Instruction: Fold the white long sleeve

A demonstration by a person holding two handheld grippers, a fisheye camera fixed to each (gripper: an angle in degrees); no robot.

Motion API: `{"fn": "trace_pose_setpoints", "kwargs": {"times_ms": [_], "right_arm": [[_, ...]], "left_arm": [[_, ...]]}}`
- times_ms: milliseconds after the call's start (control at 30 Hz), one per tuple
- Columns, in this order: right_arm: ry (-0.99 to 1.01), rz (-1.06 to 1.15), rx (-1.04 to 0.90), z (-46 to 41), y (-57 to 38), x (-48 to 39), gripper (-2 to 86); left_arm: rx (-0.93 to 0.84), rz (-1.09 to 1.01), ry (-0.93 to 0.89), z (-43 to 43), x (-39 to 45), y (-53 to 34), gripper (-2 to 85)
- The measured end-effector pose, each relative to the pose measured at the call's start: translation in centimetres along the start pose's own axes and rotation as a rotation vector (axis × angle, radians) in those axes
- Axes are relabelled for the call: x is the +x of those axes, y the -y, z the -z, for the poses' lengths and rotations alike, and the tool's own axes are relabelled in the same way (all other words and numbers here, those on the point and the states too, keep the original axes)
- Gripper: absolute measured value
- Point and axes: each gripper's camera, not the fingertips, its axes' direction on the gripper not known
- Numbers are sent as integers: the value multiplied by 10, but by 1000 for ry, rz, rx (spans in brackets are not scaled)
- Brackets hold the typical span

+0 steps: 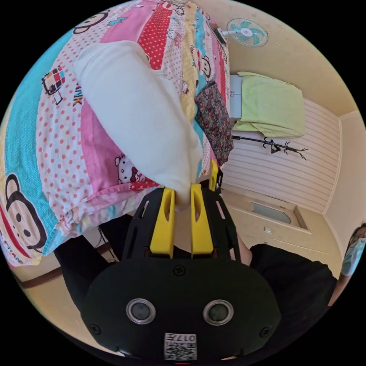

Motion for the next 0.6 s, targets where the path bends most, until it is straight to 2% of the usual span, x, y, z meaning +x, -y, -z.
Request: {"fn": "trace_pose_setpoints", "kwargs": {"times_ms": [100, 167, 233, 367, 500, 600], "right_arm": [[96, -36, -4, -8, 20, -2, 152], [-29, 99, -32, -14, 23, -51, 103], [-130, 257, -77, -19, 24, -99, 87], [-197, 533, -92, -8, 18, -197, 74], [-199, 652, -32, 35, 12, -238, 71], [-262, 639, 68, 82, 24, -226, 73]], "left_arm": [[-19, -55, 16, -2, 29, -5, 65], [28, -79, 1, 7, 45, -3, 65], [90, -91, -94, 19, 69, 6, 65], [113, -230, -132, 24, 142, 28, 65], [29, -400, -103, -15, 237, 48, 77], [-83, -387, -67, -61, 269, 58, 106]]}}
